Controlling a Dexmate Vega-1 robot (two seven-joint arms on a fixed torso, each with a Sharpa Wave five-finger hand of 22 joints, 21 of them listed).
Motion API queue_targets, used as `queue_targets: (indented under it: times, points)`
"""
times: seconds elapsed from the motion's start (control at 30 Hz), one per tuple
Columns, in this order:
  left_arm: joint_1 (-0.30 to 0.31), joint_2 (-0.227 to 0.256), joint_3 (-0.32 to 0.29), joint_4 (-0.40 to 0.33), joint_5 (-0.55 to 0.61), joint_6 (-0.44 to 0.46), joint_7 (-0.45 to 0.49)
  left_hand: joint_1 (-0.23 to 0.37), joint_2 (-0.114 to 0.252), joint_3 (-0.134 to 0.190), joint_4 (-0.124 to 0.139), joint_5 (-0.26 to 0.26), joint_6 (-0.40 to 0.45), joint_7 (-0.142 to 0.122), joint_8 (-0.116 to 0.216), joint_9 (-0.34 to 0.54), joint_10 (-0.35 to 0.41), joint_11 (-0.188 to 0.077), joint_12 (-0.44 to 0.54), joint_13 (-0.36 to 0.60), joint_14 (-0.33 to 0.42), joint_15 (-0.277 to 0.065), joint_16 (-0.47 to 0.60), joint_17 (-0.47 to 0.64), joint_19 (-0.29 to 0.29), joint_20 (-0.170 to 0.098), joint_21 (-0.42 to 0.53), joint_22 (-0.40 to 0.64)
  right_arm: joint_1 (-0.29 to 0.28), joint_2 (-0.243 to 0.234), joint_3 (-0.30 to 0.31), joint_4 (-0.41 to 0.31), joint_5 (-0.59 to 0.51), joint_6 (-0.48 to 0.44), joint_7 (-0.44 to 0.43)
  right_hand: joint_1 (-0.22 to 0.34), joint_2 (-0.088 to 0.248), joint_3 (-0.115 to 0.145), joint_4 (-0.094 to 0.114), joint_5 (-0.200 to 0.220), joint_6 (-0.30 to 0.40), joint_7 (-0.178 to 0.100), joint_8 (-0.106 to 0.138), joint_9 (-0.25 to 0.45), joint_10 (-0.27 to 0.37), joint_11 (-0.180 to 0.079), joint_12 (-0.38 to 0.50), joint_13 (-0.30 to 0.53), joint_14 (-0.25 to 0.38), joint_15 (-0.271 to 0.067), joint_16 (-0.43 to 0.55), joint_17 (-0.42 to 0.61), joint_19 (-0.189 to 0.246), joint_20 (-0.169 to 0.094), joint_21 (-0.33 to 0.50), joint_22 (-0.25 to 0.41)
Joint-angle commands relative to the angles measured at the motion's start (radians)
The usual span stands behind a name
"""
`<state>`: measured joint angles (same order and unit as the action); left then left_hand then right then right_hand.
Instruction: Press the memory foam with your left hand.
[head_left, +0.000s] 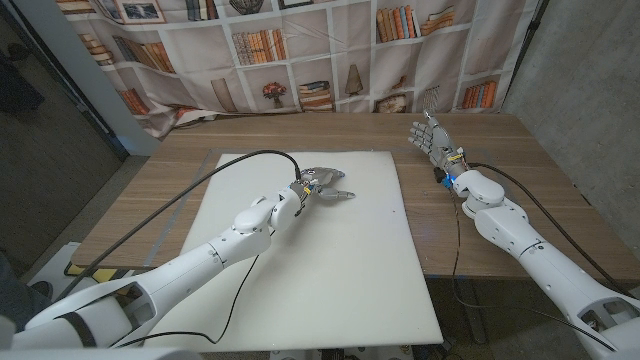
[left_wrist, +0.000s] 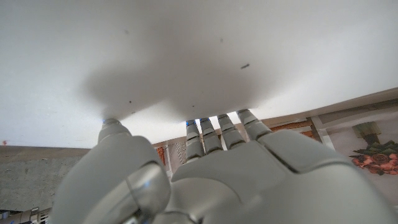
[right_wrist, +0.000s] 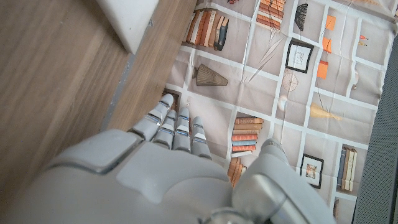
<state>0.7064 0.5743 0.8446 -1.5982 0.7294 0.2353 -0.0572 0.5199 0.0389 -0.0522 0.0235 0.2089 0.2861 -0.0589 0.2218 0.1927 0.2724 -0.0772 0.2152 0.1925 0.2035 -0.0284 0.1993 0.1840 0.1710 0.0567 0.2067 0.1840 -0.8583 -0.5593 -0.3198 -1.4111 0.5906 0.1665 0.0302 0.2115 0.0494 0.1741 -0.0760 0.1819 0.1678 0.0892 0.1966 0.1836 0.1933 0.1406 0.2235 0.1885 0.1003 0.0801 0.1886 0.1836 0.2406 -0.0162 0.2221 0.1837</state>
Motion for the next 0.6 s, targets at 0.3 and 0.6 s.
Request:
queue_targets:
  times: [0.3,0.6]
  points:
    - [-0.003,0.004,-0.010,-0.013,-0.011,-0.012,0.006,0.011,0.005,-0.001,-0.006,0.007,0.007,-0.003,0.000,0.002,0.008,0.003,0.003,0.003,0.008,-0.001,0.002,0.003,0.006,-0.007,0.006,0.002,0.002,0.003,0.002,0.000,-0.002,0.011,-0.001,0.009,0.005,0.001,-0.007,0.000,0.006,0.000,0.000,0.006,0.005,-0.002,0.001,0.002,0.004,-0.001,-0.003,0.001,0.008,0.000,-0.003,0.003]
    - [-0.003,0.008,-0.018,-0.024,-0.013,-0.017,0.019,0.014,0.006,-0.002,-0.007,0.007,0.010,-0.004,0.000,0.002,0.007,0.004,0.001,0.003,0.011,-0.002,0.001,0.003,0.008,-0.009,0.006,0.002,-0.004,0.003,0.001,-0.012,-0.005,0.013,-0.009,0.010,0.006,0.002,-0.008,0.000,0.006,0.001,0.000,0.006,0.006,-0.003,0.001,0.002,0.005,-0.001,-0.003,0.002,0.008,0.000,-0.004,0.003]
